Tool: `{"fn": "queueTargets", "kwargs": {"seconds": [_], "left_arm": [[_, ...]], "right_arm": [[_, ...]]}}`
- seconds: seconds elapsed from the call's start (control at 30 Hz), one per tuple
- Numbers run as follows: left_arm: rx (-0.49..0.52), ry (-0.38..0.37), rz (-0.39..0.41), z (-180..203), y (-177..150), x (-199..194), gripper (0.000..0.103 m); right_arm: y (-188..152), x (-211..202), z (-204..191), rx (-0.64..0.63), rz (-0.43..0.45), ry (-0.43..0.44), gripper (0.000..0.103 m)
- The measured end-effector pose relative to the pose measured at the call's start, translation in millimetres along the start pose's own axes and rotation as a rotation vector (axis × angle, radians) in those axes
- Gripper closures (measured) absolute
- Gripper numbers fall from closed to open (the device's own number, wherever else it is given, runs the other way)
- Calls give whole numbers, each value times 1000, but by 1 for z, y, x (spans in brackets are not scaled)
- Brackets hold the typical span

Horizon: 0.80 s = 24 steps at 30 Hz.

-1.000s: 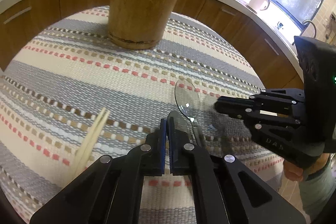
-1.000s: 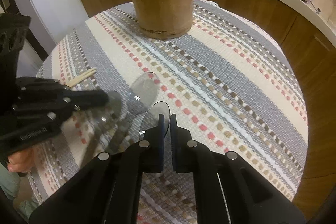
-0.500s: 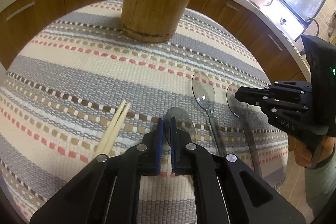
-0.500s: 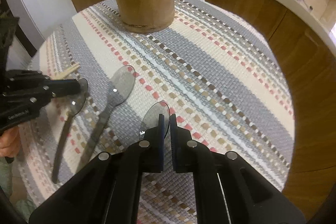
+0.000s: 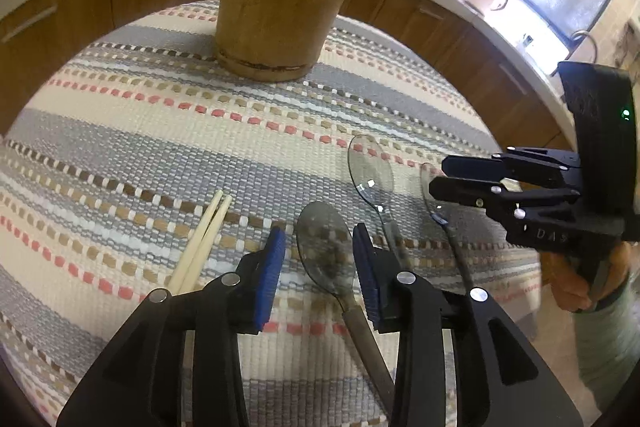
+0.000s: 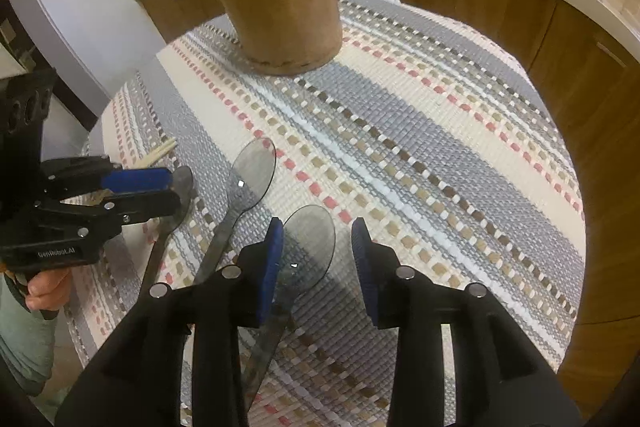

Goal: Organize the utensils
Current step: 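Lift both held spoons with both tools toward the wooden holder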

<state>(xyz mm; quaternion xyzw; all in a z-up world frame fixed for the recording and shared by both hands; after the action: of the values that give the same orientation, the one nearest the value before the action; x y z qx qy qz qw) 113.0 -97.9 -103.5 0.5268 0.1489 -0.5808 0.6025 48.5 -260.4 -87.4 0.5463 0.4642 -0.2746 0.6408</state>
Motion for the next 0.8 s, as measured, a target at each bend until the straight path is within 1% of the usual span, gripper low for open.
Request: {"fn": "queueTargets", "kwargs": {"seconds": [0.03, 0.1, 0.17, 0.23, 0.27, 0.3, 0.33, 0.37, 0.47, 0.5, 0.6, 0.8], "left_arm": [[10, 16, 7, 3, 0, 0, 69], [35, 55, 19, 8, -2, 1, 69], [57, 91, 31, 14, -4, 2, 69], [71, 122, 41, 19, -4, 5, 69], [86, 149, 50, 22, -5, 5, 74], [94, 169, 58, 23, -6, 6, 85], [96, 181, 62, 25, -5, 9, 89], [95, 186, 64, 26, -5, 9, 97], [83, 125, 59, 22, -3, 6, 100], [83, 118, 62, 19, -4, 3, 101], [67, 87, 93, 12, -3, -7, 102], [24, 23, 184, 5, 1, -43, 102]], "right_arm": [[-1, 4, -1, -6, -14, -8, 71], [-2, 8, -9, -42, -9, -43, 70], [-1, 10, -13, -54, -12, -53, 71], [1, 11, -15, -60, -11, -36, 83], [1, 11, -16, -61, -12, -22, 93], [2, 11, -17, -65, -13, -25, 94], [2, 11, -19, -73, -11, -33, 95], [2, 10, -20, -79, -6, -37, 96], [2, 7, -20, -60, 7, -20, 100], [2, 3, -19, -55, 14, -15, 100], [2, -6, -18, -53, 46, -14, 100], [4, -28, -16, -31, 111, -4, 100]]}}
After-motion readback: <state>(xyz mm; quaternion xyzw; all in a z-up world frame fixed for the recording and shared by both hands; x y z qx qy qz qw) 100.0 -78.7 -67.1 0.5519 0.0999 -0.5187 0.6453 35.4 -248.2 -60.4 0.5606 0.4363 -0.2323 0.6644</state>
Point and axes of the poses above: each gripper's, at about its wrist camera, not at the fingertips, and x roughly the way its jaws point, z to its right, y to its top, the point moved 2 cm from there along x, roughly the way its jaws point, and after that the axes turned 11 degrees about -x, right-handed, at the moved point
